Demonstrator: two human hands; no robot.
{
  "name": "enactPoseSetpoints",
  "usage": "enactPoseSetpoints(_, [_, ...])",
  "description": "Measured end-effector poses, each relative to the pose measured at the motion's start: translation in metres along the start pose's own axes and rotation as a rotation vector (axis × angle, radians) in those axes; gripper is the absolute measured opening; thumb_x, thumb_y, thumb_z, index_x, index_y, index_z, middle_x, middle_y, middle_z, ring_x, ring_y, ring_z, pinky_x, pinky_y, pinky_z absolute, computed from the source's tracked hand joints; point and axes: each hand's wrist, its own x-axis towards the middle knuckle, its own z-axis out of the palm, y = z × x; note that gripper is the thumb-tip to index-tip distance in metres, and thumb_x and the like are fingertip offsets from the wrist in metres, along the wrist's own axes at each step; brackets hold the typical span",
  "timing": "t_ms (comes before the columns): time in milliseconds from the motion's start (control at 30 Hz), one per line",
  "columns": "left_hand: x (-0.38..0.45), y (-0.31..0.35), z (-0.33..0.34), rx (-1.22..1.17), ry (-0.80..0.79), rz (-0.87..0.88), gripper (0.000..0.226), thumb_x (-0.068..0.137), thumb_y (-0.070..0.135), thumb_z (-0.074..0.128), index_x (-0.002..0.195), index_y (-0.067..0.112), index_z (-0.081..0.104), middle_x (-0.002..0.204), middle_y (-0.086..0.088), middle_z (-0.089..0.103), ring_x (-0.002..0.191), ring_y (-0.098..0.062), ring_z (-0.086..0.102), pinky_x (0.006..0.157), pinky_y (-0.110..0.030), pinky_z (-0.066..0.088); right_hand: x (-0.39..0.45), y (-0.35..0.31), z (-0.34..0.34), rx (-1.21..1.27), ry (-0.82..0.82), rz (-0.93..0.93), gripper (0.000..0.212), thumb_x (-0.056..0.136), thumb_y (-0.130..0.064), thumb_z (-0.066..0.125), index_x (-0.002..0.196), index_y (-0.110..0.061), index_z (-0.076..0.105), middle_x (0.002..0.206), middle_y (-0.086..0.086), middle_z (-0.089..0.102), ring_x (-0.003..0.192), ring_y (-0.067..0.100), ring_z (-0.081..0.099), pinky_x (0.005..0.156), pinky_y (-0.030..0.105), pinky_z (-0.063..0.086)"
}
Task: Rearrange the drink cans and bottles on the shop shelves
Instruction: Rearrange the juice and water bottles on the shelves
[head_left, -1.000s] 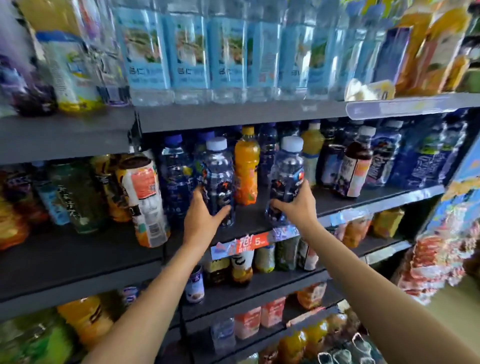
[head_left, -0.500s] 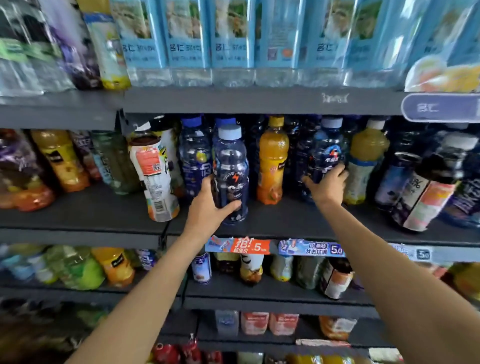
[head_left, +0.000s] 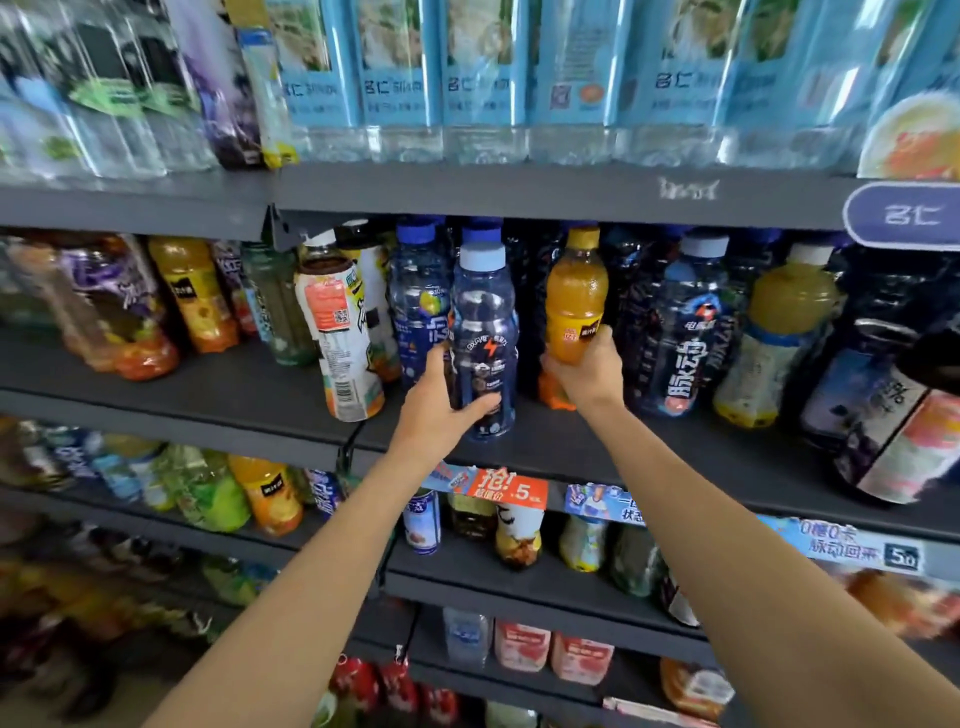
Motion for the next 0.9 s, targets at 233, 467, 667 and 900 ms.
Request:
enactPoseSetpoints(233, [0.004,0.001,0.006,0.076,0.005,0.004,0.081,0.077,0.042,0.071,0.138,0.012,0.027,0.127,-0.006,0.057,0.115,-0.025,0.055,0.092,-0.043,0.047,-0.034,0.027,-0.036,-0.096,0.045,-0.093,0.057,0.078,-0.031,0.072,0.111,0.001,0.038,0.115,0.017,0.046,0.101,0.035,0.052,0.076,0.041,0.042])
enactPoseSetpoints(467, [0.018,0.036,0.049,0.199,-0.067,0.040,0.080,0.084,0.043,0.064,0.140,0.006,0.020,0.130,-0.013,0.052,0.112,-0.031,0.055,0.086,-0.043,0.049,-0.061,0.063,-0.093,-0.094,0.193,-0.071,0.058,0.076,-0.027,0.074,0.110,0.003,0.038,0.112,0.017,0.041,0.102,0.032,0.046,0.076,0.036,0.038])
enactPoseSetpoints(667, [0.029,0.059,0.088,0.402,-0.045,-0.070,0.056,0.092,0.034,0.056,0.132,0.002,0.033,0.135,-0.017,0.039,0.115,-0.037,0.050,0.085,-0.042,0.044,-0.059,0.066,-0.095,-0.091,0.186,-0.057,0.062,0.076,-0.028,0.075,0.115,0.002,0.037,0.113,0.016,0.040,0.103,0.032,0.047,0.076,0.037,0.041])
enactPoseSetpoints(900, [0.016,0.038,0.083,0.352,-0.046,-0.105,0.045,0.089,0.007,0.055,0.129,0.008,0.036,0.131,-0.013,0.043,0.113,-0.036,0.053,0.087,-0.042,0.043,-0.059,0.068,-0.089,-0.086,0.203,-0.073,0.062,0.076,-0.026,0.075,0.116,0.002,0.037,0.114,0.017,0.041,0.101,0.031,0.047,0.073,0.032,0.039])
